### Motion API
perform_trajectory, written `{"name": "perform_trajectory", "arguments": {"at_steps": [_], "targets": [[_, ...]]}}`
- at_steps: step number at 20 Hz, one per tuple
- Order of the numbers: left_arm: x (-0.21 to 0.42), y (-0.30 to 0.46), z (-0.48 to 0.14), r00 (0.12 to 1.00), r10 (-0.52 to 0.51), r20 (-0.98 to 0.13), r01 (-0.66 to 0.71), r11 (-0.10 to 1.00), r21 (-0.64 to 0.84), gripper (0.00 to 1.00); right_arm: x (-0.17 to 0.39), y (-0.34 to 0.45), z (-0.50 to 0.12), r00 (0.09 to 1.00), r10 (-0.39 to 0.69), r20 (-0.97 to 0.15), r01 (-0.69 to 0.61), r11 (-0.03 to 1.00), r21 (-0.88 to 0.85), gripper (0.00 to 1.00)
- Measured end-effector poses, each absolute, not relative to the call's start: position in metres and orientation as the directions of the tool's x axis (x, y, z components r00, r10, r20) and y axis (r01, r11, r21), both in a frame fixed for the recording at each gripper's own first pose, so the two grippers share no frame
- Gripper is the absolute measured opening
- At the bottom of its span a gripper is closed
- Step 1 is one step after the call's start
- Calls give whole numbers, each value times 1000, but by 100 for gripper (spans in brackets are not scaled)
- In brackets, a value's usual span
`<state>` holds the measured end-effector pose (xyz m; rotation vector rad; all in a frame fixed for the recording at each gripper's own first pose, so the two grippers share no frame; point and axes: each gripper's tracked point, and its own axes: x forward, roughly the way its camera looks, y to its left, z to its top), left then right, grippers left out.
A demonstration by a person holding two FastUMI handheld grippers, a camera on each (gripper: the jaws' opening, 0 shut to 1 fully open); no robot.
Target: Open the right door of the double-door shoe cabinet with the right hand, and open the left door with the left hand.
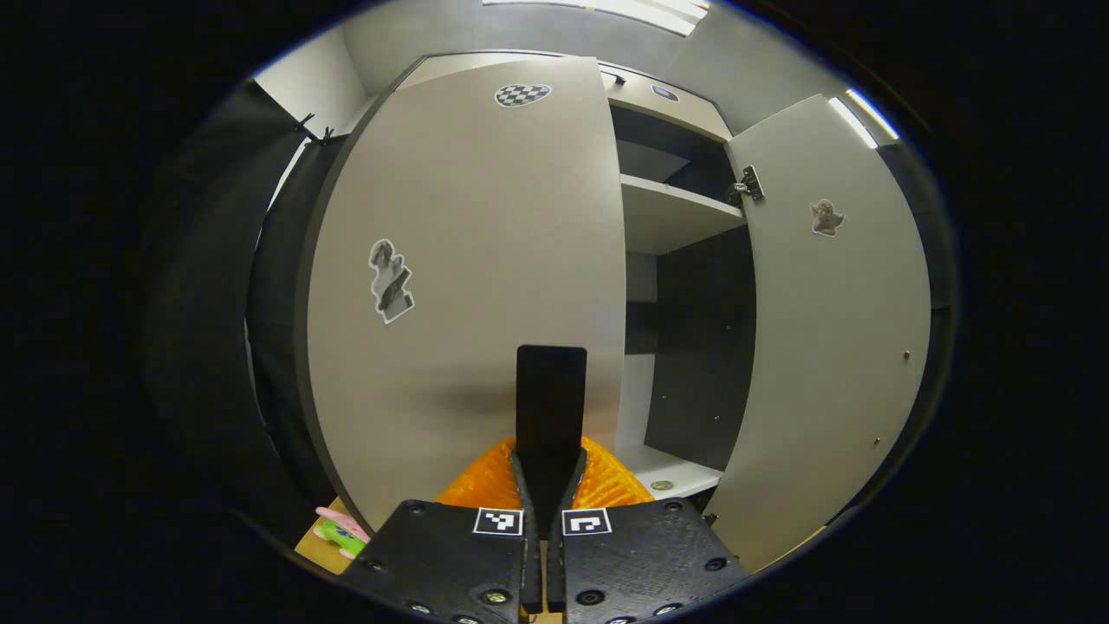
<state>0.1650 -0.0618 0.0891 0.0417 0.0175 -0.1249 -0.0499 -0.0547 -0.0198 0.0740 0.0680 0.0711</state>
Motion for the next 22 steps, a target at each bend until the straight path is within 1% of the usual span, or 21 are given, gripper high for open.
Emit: {"name": "perform_trajectory", "arguments": {"at_steps": [1, 4, 5, 11, 17, 18, 19, 20, 21, 22], "targets": [[155, -58, 91, 993, -120, -14, 120, 991, 54, 2, -51, -53, -20, 995, 75, -66, -70, 995, 75, 83], [132, -40, 94, 994, -107, -4, 107, 992, 61, 2, -53, -48, -18, 995, 78, -62, -73, 994, 77, 83], [123, -32, 94, 995, -101, -1, 100, 993, 57, 2, -52, -46, -20, 995, 79, -63, -74, 994, 78, 86], [85, 11, 101, 998, -60, 26, 59, 997, 42, 1, -46, -27, -18, 993, 103, -60, -100, 993, 65, 85], [64, 58, 101, 999, 35, 28, -37, 996, 76, 0, -37, -7, -22, 988, 139, -71, -136, 989, 50, 86], [62, 66, 101, 998, 48, 31, -50, 995, 80, 0, -35, -5, -24, 987, 142, -75, -138, 989, 51, 86], [60, 75, 102, 998, 59, 39, -62, 994, 90, 0, -33, -4, -25, 987, 144, -77, -140, 989, 51, 83], [59, 84, 101, 997, 71, 39, -74, 992, 98, 0, -31, -3, -26, 986, 144, -81, -140, 989, 50, 86], [58, 93, 102, 996, 83, 46, -87, 991, 105, 0, -29, -3, -28, 986, 144, -88, -140, 989, 48, 83], [57, 104, 103, 994, 96, 50, -101, 989, 112, 0, -28, -3, -30, 985, 143, -92, -140, 989, 43, 84]]}}
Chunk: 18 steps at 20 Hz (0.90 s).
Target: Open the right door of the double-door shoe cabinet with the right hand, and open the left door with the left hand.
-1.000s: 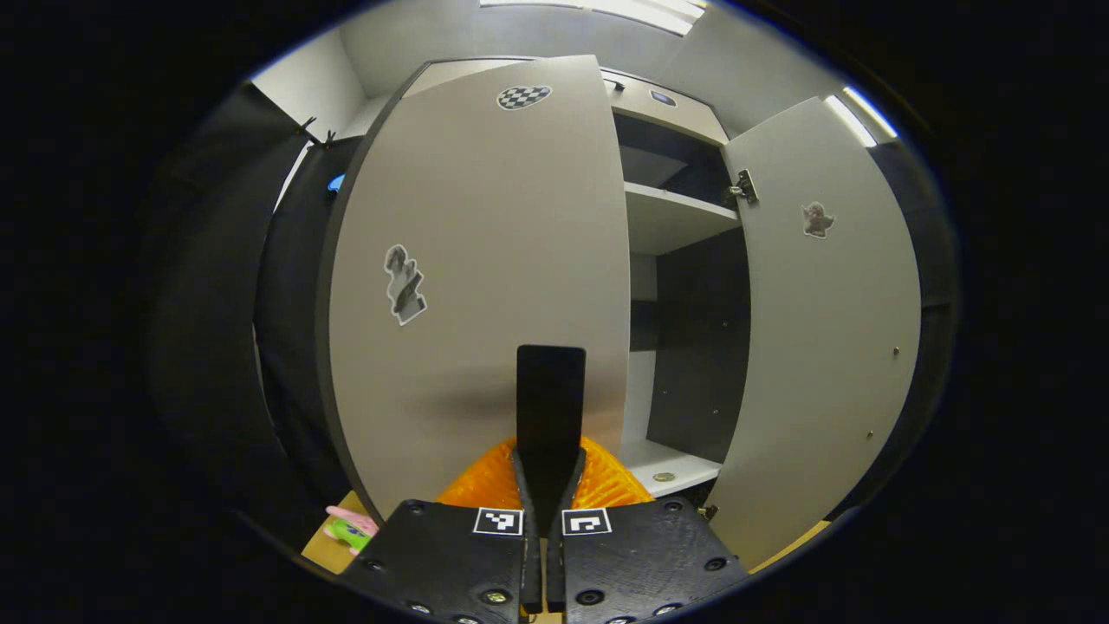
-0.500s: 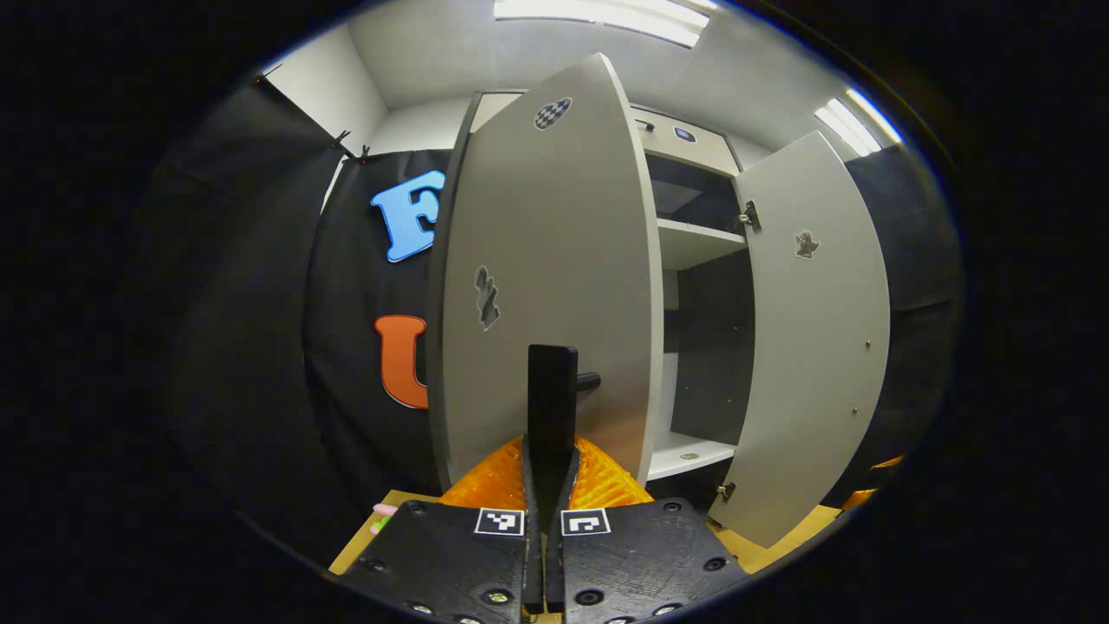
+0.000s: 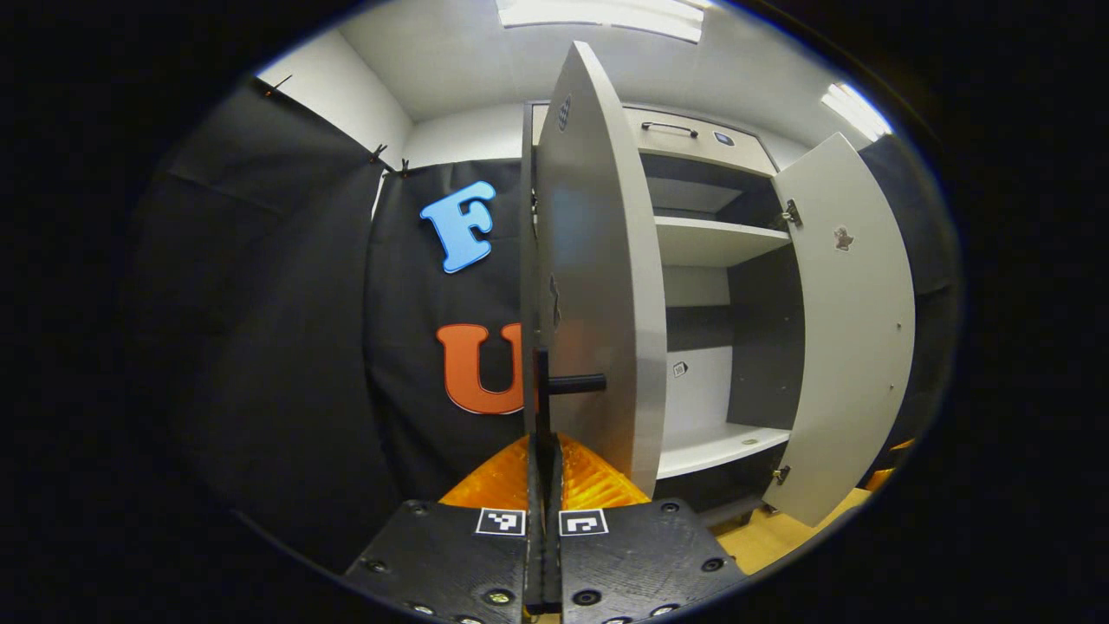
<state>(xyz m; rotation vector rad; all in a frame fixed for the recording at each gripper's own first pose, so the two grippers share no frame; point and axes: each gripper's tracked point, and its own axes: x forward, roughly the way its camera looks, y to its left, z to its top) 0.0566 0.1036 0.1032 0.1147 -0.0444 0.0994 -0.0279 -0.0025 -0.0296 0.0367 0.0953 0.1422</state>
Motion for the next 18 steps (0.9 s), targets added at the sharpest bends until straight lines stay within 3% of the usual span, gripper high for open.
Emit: {"name": "perform_trajectory", "arguments": {"at_steps": [2, 5, 9, 13, 17, 18], "targets": [[55, 128, 105, 990, 126, 66, -133, 984, 118, 0, -25, -5, -34, 986, 135, -103, -132, 991, 30, 86], [56, 131, 105, 997, 53, 62, -56, 997, 51, 0, -21, -10, -44, 985, 117, -128, -115, 993, 25, 83], [55, 134, 103, 997, 37, 62, -41, 998, 54, 0, -18, -11, -55, 981, 107, -162, -103, 994, 36, 86], [10, 128, 95, 991, 112, 79, -120, 987, 109, 0, -18, -12, -44, 988, 93, -122, -87, 995, 52, 86], [11, 27, 41, 999, -44, -16, 44, 999, 17, 0, -14, -18, -29, 995, 68, -71, -63, 996, 65, 86], [14, 7, 23, 995, -85, -55, 86, 996, 10, 10, -15, -18, -24, 996, 67, -58, -62, 995, 72, 86]]}}
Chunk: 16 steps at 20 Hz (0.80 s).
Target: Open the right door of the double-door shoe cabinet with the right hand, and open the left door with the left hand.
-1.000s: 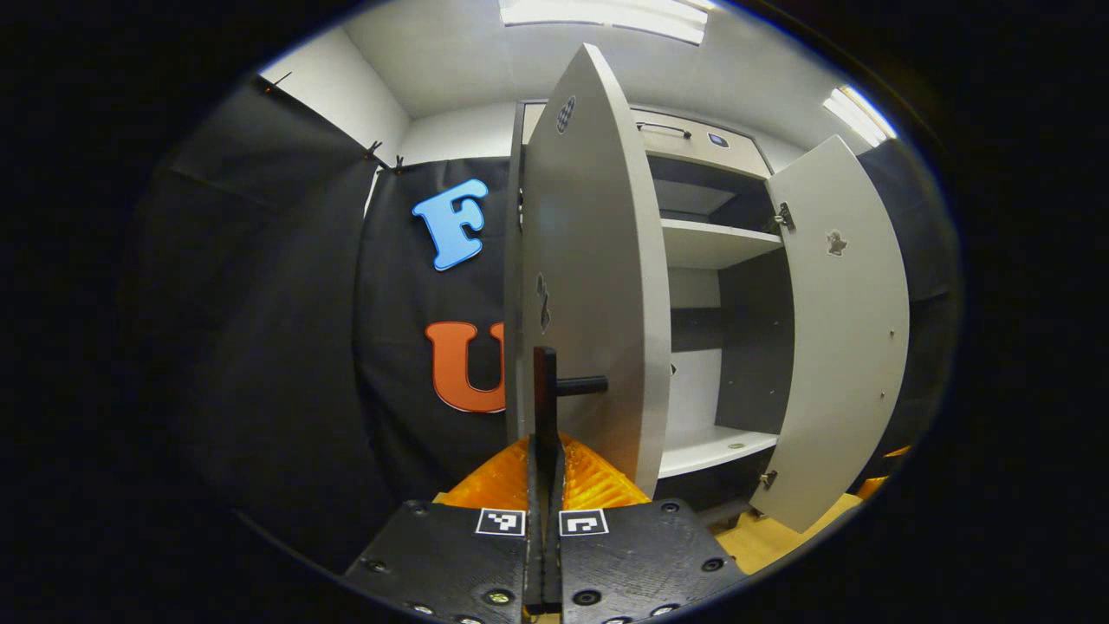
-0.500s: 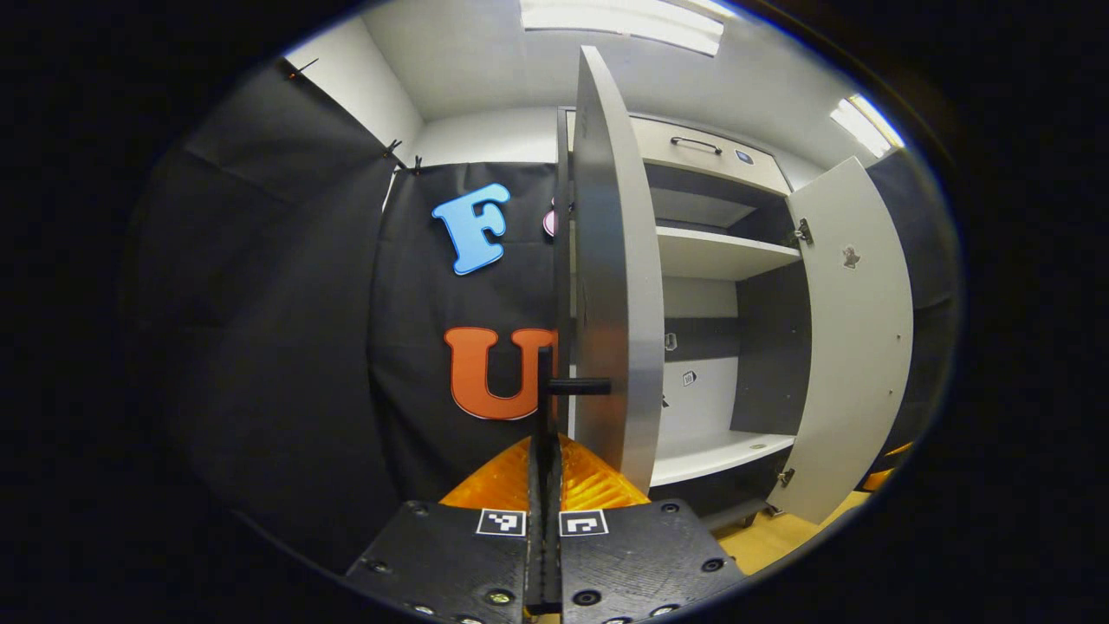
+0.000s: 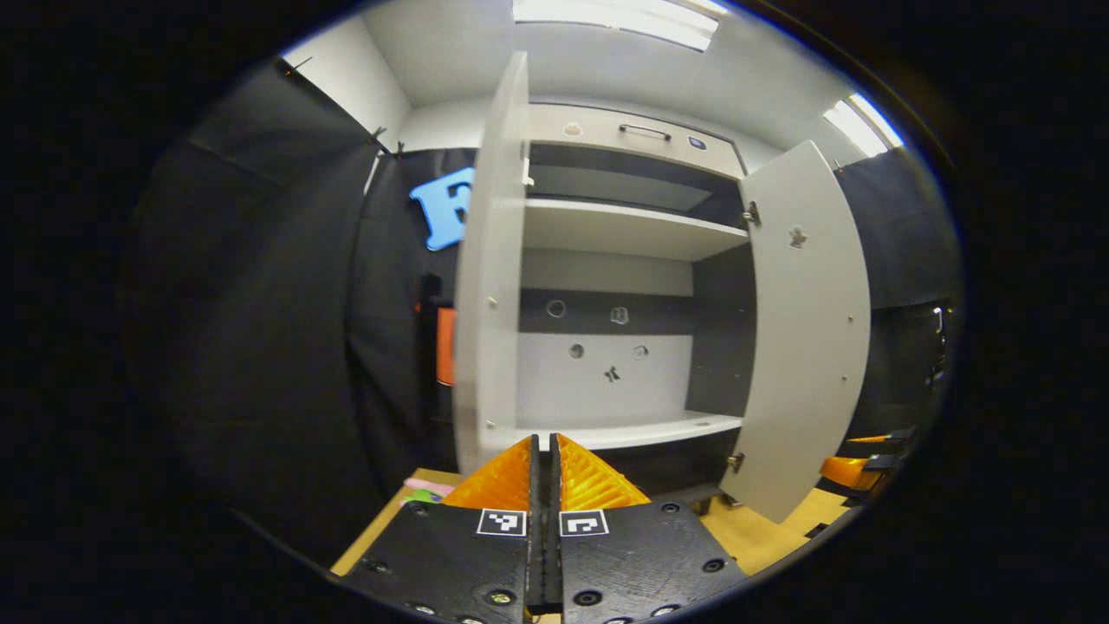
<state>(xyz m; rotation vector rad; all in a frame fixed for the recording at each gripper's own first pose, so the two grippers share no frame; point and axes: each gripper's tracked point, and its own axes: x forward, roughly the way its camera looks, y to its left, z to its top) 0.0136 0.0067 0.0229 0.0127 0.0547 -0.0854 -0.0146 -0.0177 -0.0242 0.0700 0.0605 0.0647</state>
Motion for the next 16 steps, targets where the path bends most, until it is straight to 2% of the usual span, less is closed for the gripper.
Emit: {"name": "perform_trajectory", "arguments": {"at_steps": [1, 4, 7, 8, 9, 10, 12, 13, 16], "targets": [[15, -7, 7, 992, -94, -80, 96, 995, 13, 0, -16, -16, -20, 996, 71, -49, -67, 994, 80, 86], [32, -17, -14, 994, -66, -89, 72, 995, 63, 0, -20, -14, -15, 995, 89, -39, -85, 992, 95, 86], [34, -29, -29, 987, -115, -110, 120, 992, 42, 0, -25, -16, -15, 996, 85, -33, -83, 994, 75, 86], [31, -30, -30, 988, -114, -105, 118, 993, 30, 5, -25, -17, -15, 996, 82, -32, -80, 995, 65, 83], [28, -34, -32, 988, -118, -95, 119, 993, 9, 17, -25, -18, -16, 996, 79, -33, -77, 995, 57, 86], [28, -39, -30, 987, -136, -84, 135, 991, -17, 23, -25, -19, -18, 996, 79, -35, -77, 996, 54, 83], [25, -42, -22, 988, -146, -50, 143, 988, -59, 73, -25, -19, -19, 996, 83, -39, -81, 995, 63, 86], [24, -38, -17, 991, -127, -33, 125, 990, -67, 98, -25, -19, -20, 996, 85, -40, -82, 994, 68, 84], [24, -27, -18, 995, -86, -44, 83, 994, -67, 95, -23, -21, -18, 996, 80, -35, -78, 994, 72, 85]]}}
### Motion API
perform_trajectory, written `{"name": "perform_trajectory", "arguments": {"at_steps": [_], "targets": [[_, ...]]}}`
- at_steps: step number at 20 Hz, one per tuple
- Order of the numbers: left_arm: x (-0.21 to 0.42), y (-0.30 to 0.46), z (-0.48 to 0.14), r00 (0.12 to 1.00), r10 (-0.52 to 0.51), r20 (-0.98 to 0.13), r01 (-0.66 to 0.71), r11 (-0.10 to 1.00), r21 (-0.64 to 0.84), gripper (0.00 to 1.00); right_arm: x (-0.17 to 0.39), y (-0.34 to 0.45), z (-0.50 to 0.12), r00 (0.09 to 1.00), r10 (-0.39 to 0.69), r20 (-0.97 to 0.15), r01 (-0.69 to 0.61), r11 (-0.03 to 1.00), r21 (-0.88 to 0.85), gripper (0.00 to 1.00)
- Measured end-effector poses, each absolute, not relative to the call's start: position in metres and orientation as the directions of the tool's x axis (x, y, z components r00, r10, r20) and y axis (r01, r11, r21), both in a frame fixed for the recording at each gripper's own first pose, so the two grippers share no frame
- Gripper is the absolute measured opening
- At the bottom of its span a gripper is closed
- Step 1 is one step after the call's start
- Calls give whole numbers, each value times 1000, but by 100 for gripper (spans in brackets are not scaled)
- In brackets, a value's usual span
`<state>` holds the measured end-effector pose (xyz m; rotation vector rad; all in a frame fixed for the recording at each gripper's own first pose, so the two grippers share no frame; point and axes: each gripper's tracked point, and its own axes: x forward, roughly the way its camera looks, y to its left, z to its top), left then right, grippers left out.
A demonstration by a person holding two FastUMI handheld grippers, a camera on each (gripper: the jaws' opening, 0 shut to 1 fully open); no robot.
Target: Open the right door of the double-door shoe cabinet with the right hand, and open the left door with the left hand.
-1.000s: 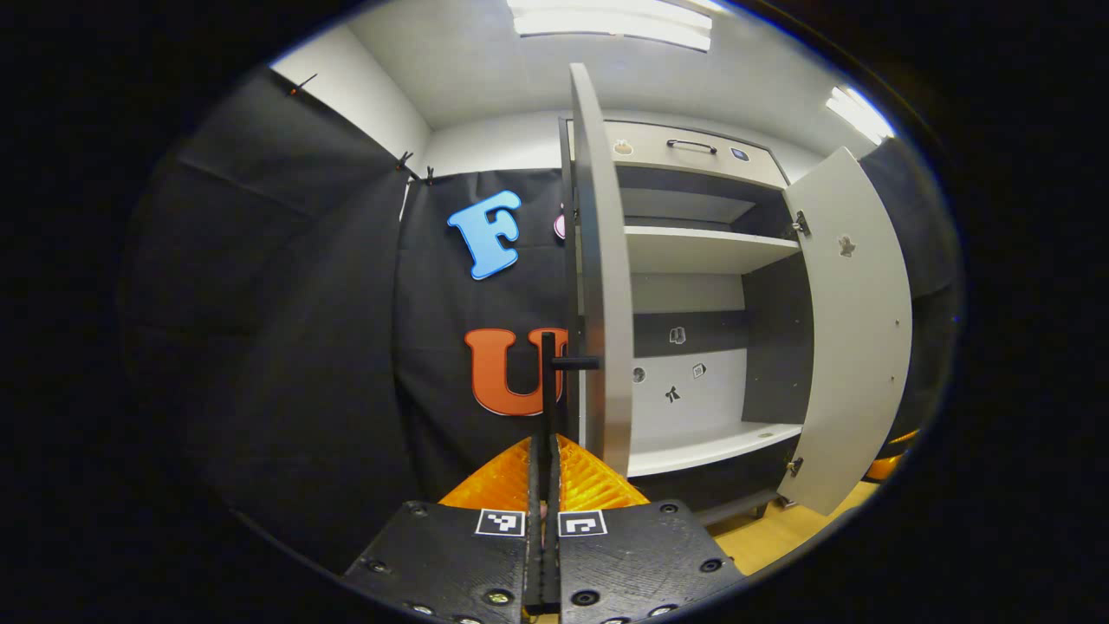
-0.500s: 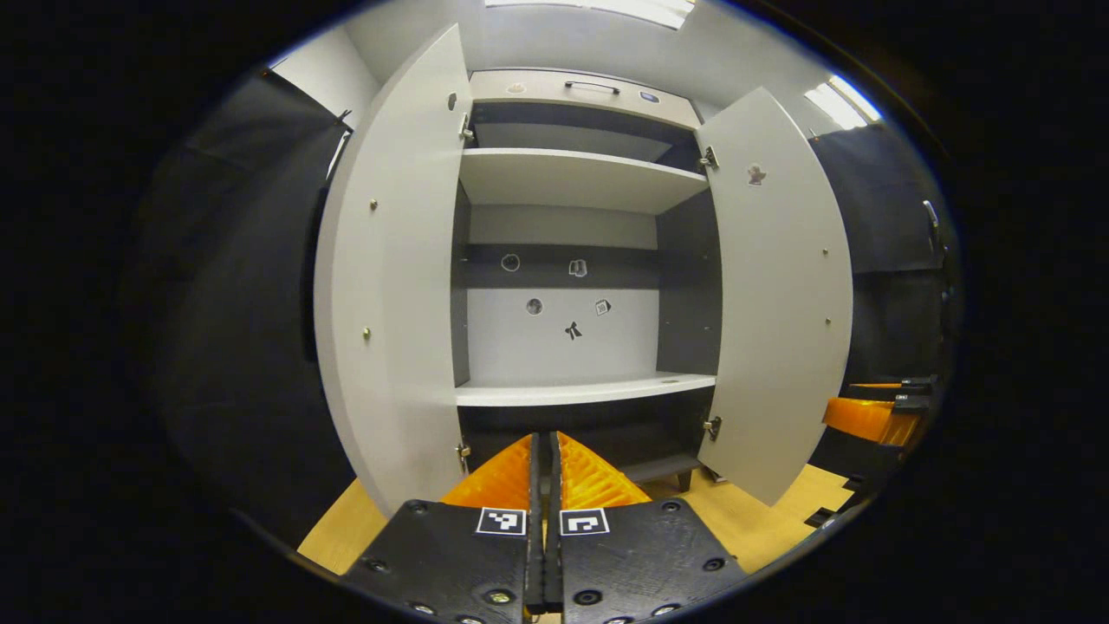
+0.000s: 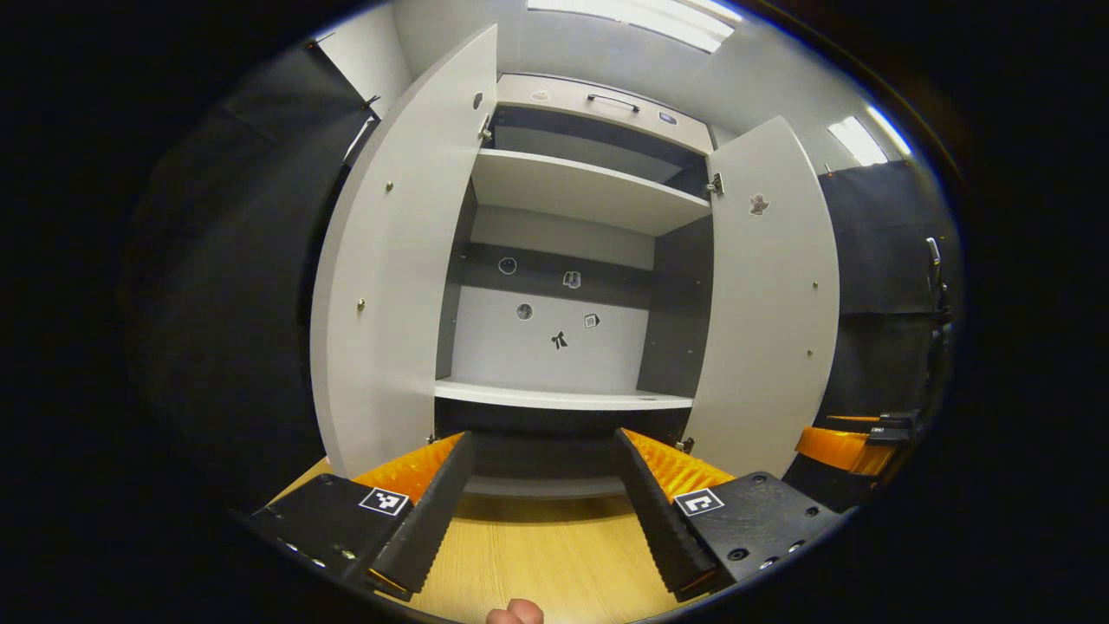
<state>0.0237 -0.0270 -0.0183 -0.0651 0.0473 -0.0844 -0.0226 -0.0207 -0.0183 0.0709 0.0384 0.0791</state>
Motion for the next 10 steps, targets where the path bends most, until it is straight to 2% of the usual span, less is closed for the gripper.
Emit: {"name": "perform_trajectory", "arguments": {"at_steps": [7, 9, 10], "targets": [[20, -7, -4, 1000, -12, -6, 12, 1000, 12, 95, -25, -20, -3, 997, 78, 23, -80, 994, 70, 86], [19, -4, -1, 1000, 5, -6, -5, 1000, 22, 95, -27, -18, 0, 996, 83, 40, -85, 994, 61, 83], [17, -3, 0, 1000, 10, -8, -10, 1000, 26, 95, -28, -17, 0, 995, 86, 46, -89, 994, 56, 86]]}}
